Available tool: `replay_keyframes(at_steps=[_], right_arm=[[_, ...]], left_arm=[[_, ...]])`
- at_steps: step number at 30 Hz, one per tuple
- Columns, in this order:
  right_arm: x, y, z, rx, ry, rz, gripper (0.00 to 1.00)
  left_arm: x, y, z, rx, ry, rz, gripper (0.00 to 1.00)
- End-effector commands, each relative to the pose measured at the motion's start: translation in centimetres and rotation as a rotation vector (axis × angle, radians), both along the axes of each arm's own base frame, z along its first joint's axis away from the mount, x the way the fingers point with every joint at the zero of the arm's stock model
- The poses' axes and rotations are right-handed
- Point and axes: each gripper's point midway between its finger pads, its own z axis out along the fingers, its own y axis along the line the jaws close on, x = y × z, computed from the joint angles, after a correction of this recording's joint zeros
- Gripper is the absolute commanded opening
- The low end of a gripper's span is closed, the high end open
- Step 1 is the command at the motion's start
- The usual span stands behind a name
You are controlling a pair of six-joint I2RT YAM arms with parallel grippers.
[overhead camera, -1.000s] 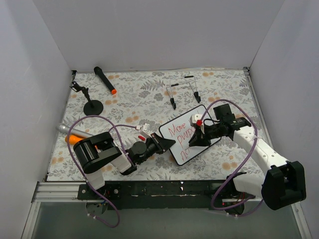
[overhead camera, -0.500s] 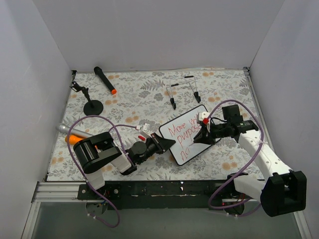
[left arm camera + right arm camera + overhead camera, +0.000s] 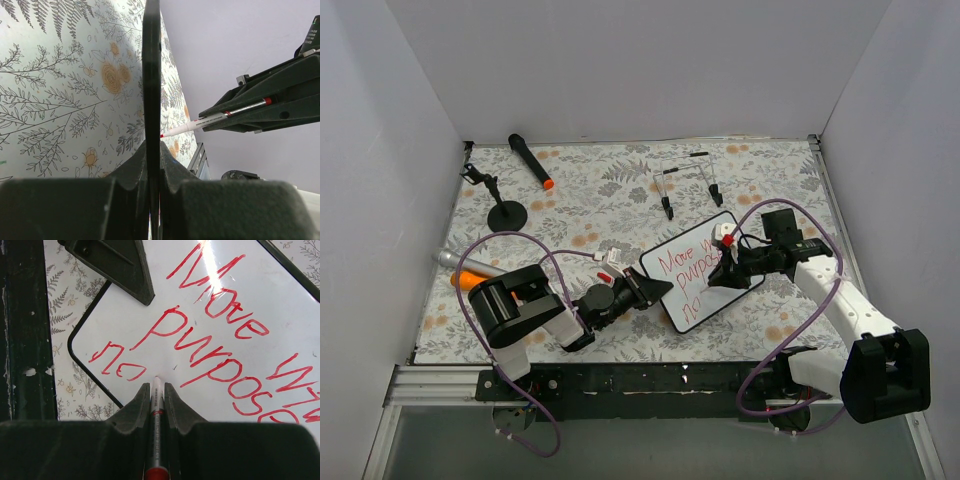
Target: Write a sentence on the whiteboard
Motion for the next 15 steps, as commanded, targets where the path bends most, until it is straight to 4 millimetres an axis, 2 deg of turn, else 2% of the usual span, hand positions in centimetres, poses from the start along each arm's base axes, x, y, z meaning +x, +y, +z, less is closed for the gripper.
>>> replay_keyframes(at_steps=[1, 15], right_arm=[[-0.1, 0.3, -0.2, 0.001, 0.004, 0.012, 0.01], [-1.8, -0.8, -1.8, -0.073, 0.022, 0.043, 0.01]], left_arm=[[-0.2, -0.5, 5.1, -0.148, -0.157, -0.026, 0.0], [-0.1, -0.4, 5.2, -0.146, -0.161, -0.018, 0.0]])
